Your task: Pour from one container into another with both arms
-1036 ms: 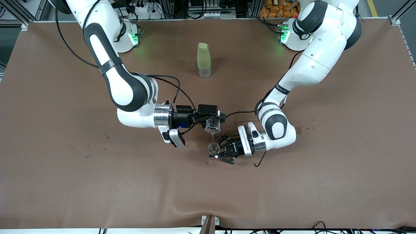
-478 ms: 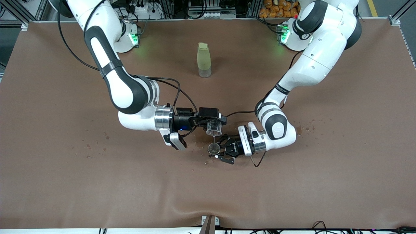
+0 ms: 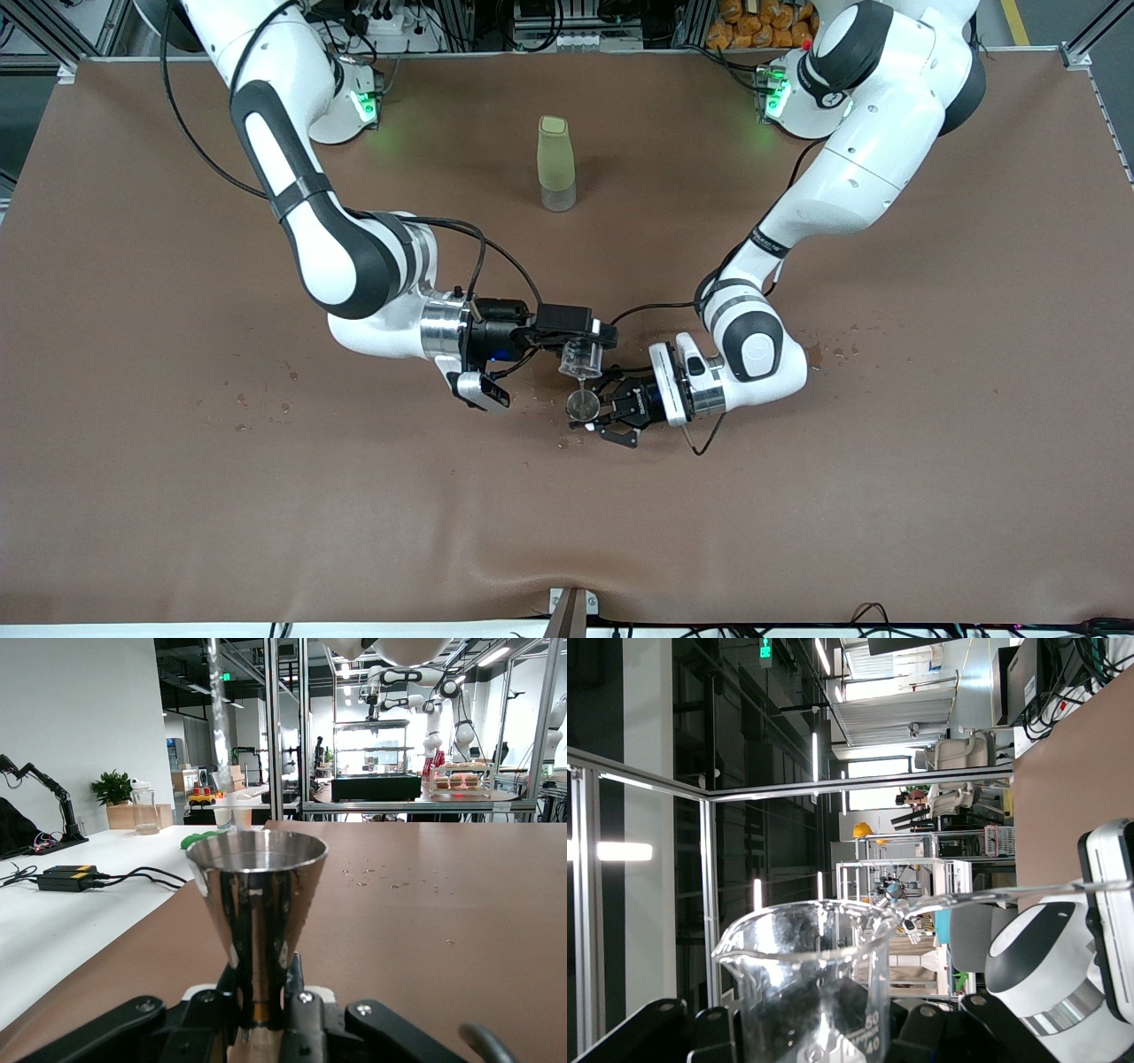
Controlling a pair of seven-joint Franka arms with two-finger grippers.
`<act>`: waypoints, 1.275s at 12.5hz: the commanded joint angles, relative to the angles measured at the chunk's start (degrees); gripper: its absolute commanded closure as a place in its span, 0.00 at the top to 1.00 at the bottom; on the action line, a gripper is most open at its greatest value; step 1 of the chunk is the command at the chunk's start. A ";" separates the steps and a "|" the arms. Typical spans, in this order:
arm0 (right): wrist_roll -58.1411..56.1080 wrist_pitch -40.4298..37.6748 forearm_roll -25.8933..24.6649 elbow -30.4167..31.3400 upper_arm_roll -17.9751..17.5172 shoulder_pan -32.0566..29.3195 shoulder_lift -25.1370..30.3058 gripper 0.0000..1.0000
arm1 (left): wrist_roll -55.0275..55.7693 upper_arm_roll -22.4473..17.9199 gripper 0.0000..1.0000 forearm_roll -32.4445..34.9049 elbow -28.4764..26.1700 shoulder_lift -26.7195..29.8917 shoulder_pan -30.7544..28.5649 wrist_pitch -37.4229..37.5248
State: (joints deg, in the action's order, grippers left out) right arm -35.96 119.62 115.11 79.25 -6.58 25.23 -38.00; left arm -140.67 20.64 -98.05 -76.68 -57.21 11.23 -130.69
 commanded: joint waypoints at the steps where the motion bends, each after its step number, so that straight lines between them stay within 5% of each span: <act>1: 2.64 -0.26 1.87 -1.56 0.25 0.52 -0.76 0.00 | 0.22 0.02 0.00 -1.09 -0.05 0.26 -0.07 0.61; 16: 5.98 -1.58 7.57 -0.06 0.17 1.13 -0.58 0.00 | 0.65 -0.42 0.00 -0.91 -0.05 0.43 0.19 0.61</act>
State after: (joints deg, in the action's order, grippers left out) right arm -31.29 118.33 120.43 79.28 -6.93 25.57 -38.43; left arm -140.02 20.48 -98.05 -76.79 -57.21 11.43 -130.56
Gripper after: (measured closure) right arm 0.855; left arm 0.789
